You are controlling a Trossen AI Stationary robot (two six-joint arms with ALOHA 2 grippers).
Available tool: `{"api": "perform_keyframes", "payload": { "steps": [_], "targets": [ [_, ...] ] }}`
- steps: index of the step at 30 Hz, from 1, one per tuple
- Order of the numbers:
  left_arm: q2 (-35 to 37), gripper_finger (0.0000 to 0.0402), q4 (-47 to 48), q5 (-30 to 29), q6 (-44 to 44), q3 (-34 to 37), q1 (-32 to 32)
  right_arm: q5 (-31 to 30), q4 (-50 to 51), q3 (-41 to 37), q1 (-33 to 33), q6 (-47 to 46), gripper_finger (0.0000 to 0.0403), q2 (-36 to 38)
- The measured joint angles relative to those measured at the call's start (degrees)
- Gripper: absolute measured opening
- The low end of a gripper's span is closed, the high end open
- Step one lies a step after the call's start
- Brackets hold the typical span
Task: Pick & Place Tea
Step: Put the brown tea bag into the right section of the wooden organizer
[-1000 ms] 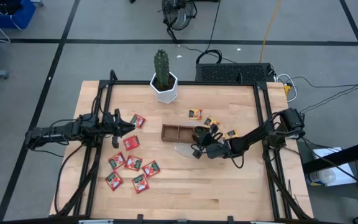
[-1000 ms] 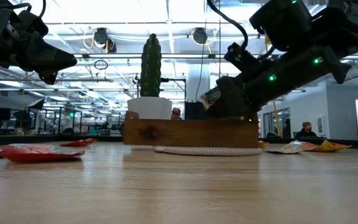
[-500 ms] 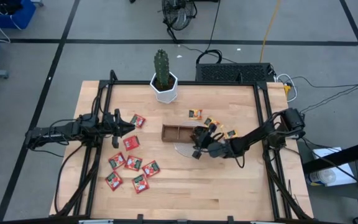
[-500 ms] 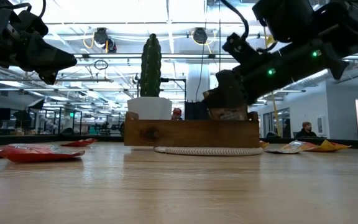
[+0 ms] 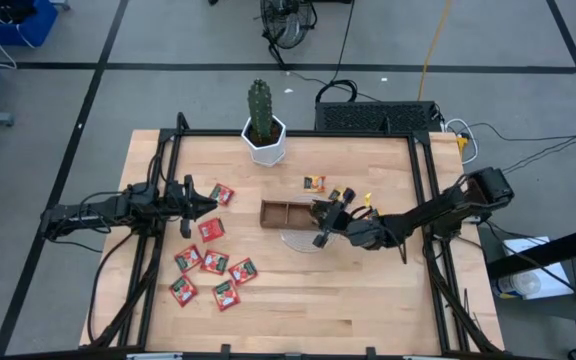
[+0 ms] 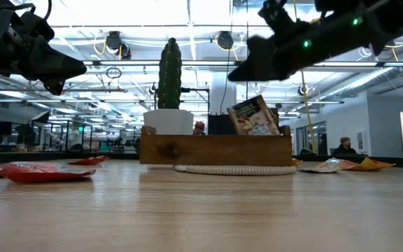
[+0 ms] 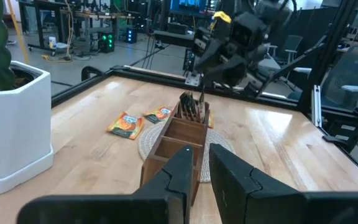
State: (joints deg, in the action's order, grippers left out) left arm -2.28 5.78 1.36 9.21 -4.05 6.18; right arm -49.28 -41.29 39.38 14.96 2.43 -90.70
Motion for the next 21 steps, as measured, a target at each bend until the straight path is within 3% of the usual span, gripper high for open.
{"api": "perform_keyframes", "payload": {
  "steps": [3, 6, 9, 14, 16, 21],
  "targets": [
    [0.0, 0.0058, 0.0, 0.0, 0.0, 0.0, 0.0, 4.1, 1.3, 0.0, 0.5, 1.4, 0.0104, 2.0],
    [0.0, 0.0058, 0.0, 0.0, 0.0, 0.0, 0.0, 10.7, 6.2, 1.7, 1.8, 3.3, 0.0073, 2.6],
    [0.0, 0.0058, 0.0, 0.0, 0.0, 0.0, 0.0, 12.0, 23.4, 8.6, 3.2, 2.9, 0.0015, 2.7],
    [0.0, 0.0058, 0.0, 0.0, 0.0, 0.0, 0.0, 11.9, 52.8, 20.1, 1.8, -4.0, 0.0001, 1.8],
    [0.0, 0.0058, 0.0, 0.0, 0.0, 0.0, 0.0, 12.6, 59.1, 21.9, 0.3, -6.0, 0.0001, 1.8],
    [0.0, 0.0058, 0.0, 0.0, 0.0, 0.0, 0.0, 21.3, 63.8, 22.5, -4.0, -6.8, 0.0, 1.7]
  ]
}}
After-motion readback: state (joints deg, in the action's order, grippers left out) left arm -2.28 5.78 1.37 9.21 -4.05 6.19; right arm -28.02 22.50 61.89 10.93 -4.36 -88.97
